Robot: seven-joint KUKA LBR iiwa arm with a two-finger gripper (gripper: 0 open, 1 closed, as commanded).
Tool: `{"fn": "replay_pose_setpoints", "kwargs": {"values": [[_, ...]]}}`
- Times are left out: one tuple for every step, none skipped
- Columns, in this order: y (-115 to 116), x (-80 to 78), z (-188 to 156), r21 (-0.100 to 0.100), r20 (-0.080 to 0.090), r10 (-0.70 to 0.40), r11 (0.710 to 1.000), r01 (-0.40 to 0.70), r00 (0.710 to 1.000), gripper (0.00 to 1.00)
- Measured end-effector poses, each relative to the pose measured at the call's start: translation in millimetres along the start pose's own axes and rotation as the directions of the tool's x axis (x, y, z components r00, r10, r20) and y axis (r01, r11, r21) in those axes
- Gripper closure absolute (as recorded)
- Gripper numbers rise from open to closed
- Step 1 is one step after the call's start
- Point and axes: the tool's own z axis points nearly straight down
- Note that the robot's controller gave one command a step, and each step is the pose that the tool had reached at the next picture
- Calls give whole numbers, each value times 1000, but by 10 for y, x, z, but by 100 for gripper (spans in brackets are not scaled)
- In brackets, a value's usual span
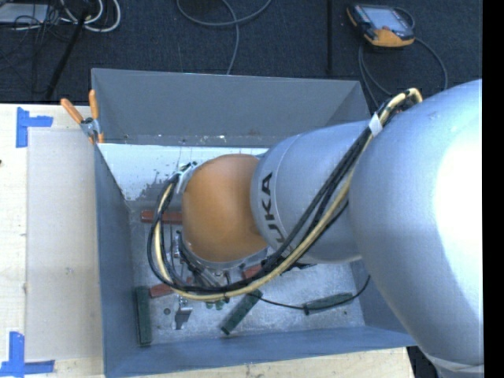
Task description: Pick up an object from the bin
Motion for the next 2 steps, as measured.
{"fn": "replay_pose_setpoints", "kwargs": {"values": [[-158,-390,459,-3,4,43,999,-43,999,100],[-157,-390,459,-4,4,43,999,-43,999,100]]}}
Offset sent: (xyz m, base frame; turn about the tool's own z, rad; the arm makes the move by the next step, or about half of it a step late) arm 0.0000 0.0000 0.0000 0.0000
